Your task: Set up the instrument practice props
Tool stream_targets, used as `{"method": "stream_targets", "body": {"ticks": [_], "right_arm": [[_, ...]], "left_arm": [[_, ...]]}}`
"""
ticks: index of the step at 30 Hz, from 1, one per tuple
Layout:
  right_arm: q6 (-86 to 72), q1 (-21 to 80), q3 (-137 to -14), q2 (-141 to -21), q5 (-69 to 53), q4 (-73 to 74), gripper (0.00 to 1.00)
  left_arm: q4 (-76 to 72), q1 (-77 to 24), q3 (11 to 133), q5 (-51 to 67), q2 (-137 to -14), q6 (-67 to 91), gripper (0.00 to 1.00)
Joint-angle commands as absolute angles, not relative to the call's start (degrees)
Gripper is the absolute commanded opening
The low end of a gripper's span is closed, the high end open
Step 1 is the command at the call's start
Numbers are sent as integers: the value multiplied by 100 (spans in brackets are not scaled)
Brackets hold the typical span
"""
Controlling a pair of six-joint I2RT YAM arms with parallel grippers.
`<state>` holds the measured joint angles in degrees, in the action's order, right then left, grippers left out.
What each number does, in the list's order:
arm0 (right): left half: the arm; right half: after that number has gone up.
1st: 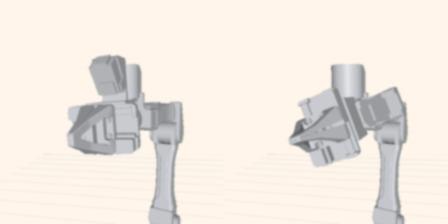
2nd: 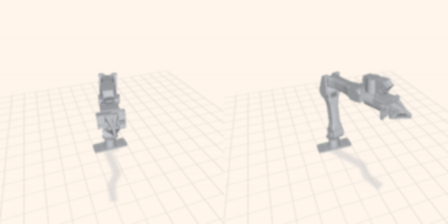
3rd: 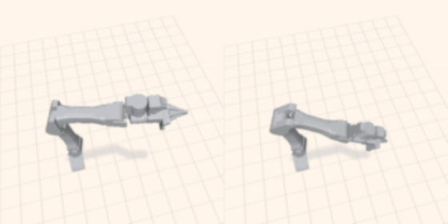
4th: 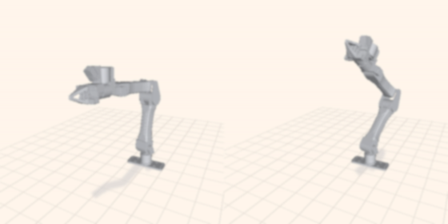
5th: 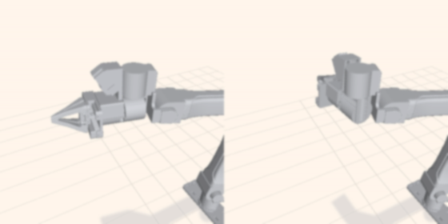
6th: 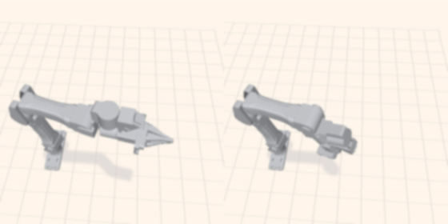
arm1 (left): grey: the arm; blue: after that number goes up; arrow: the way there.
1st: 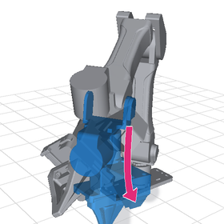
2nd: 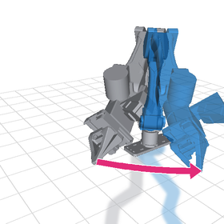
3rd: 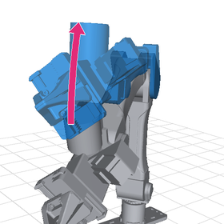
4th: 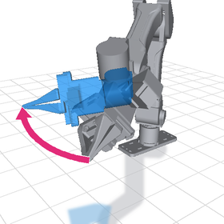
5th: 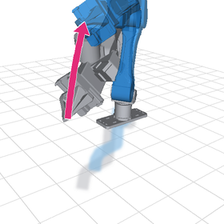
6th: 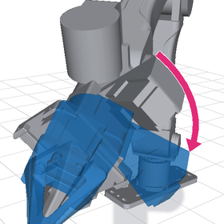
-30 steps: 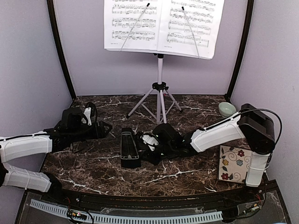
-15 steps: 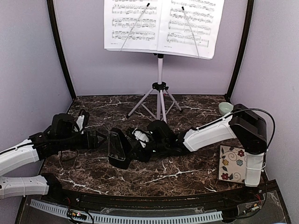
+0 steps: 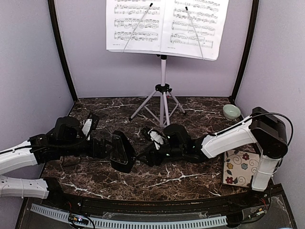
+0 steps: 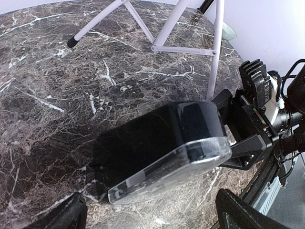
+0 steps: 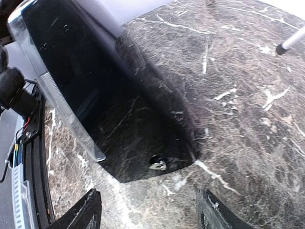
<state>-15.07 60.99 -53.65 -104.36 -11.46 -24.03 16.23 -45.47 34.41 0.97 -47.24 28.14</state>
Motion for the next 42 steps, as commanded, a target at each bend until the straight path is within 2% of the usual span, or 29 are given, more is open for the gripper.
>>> {"method": "stream_targets", "body": {"ticks": [1, 10, 13, 18, 27, 32, 42], "right_arm": [[-1800, 6037, -5299, -10332, -894, -2846, 70], [-1992, 6011, -5396, -10523, -815, -2971, 71], [-2049, 5990, -5438, -10597, -733, -2982, 71], [-2285, 5923, -5551, -10820, -710, -2984, 68], [-2435, 5840, -5358, -11048, -824, -3500, 64], [-2326, 5845, -5326, -11007, -802, -3547, 63], [-1960, 5869, -5219, -10911, -424, -3833, 60]], "left_arm": [[1345, -4697, 3731, -401, -5136, 2657, 97], [865, -4881, 3988, -858, -5951, 2644, 98], [860, -4986, 4191, -1242, -6328, 2733, 96], [1016, -5139, 4377, -1814, -6794, 3048, 85], [640, -5158, 4313, -1732, -7108, 3278, 63], [488, -5159, 4408, -1846, -7110, 2903, 39], [980, -5314, 5433, -2659, -7214, 1826, 11]]}}
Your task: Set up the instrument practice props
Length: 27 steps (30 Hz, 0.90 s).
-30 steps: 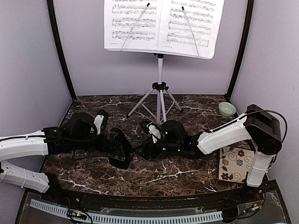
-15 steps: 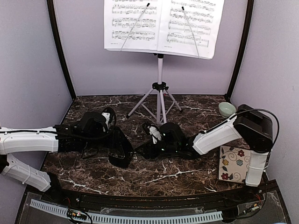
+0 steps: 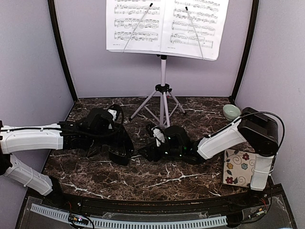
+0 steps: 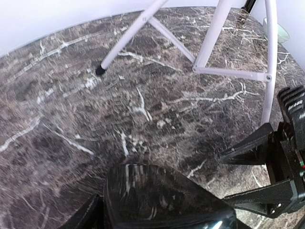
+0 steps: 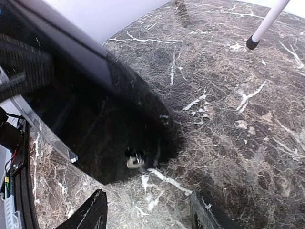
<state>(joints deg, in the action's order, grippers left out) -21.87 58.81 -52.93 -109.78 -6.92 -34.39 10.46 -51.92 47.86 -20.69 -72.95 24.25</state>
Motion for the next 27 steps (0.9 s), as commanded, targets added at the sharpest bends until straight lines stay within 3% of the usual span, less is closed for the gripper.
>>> {"method": "stream_targets", "body": {"ticks": [1, 8, 27], "right_arm": [[-1903, 5883, -5228, -10908, -355, -3856, 60], [-1378, 5944, -5256, -10888, 61, -4284, 56], [-57, 6362, -5834, -11101, 1054, -4361, 49]], "left_arm": [[1038, -5370, 5554, -2756, -7256, 1688, 9], [1456, -5580, 6350, -3081, -7453, 913, 0], [1798, -5792, 7031, -3336, -7559, 803, 0]]}}
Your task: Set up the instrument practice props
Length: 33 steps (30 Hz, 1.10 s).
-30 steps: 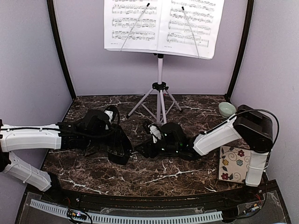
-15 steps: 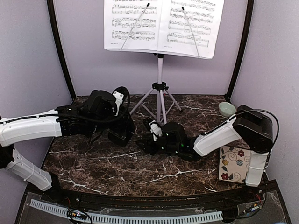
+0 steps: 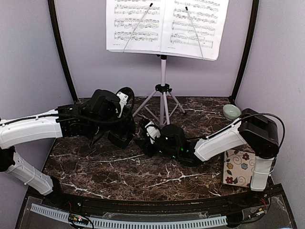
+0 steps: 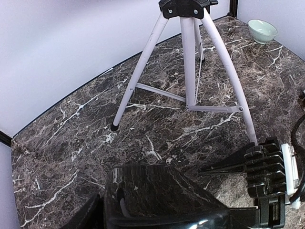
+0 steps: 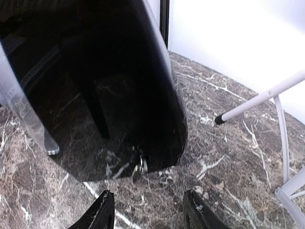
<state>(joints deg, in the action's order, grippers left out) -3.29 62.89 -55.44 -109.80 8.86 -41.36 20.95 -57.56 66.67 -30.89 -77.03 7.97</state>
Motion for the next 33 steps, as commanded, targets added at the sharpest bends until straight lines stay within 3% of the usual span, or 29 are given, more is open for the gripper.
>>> {"method": "stream_targets", "body": {"ticks": [1, 14, 28, 33], "right_arm": [[-46, 6366, -5896, -11128, 1021, -4313, 49], [62, 6441, -6163, -11300, 1263, -3966, 43], [-109, 6382, -6083, -11286, 1181, -4091, 16], [-335, 6324, -6046, -11199, 1013, -4125, 2]], "left_arm": [[1794, -5796, 7031, -3332, -7554, 834, 0], [1587, -5801, 6891, -3159, -7484, 1041, 0], [1362, -5801, 6667, -3043, -7296, 1112, 0], [1164, -5802, 6575, -2982, -7250, 1035, 0]]}}
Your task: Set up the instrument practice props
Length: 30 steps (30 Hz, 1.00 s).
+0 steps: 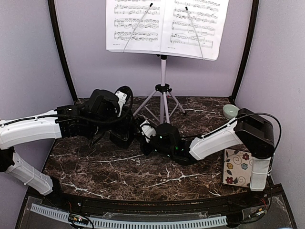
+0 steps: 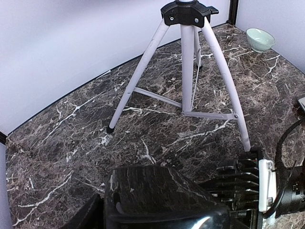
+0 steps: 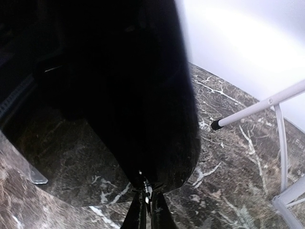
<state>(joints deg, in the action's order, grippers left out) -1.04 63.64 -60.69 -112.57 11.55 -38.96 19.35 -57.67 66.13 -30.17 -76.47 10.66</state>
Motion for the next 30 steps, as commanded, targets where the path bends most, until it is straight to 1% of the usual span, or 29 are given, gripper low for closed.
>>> {"method": "stream_targets", "body": {"ticks": [1, 10, 20, 26, 30], "right_arm": [[-436, 6294, -6031, -11168, 956, -4130, 0], [-1781, 5862, -5784, -10828, 257, -4455, 0], [-3723, 5409, -5638, -10916, -544, -5129, 0], [-4691, 5177, -5666, -10999, -595, -5231, 0], [-4920, 5142, -5781, -11051, -693, -5267, 0]], "left_arm": [[1120, -5801, 6541, -3003, -7229, 1035, 0], [546, -5801, 6026, -2933, -6931, 968, 0], [-387, -5801, 5260, -2532, -6501, 710, 0], [-558, -5801, 4969, -2376, -6284, 549, 0], [-561, -5801, 4942, -2441, -6298, 532, 0]]}}
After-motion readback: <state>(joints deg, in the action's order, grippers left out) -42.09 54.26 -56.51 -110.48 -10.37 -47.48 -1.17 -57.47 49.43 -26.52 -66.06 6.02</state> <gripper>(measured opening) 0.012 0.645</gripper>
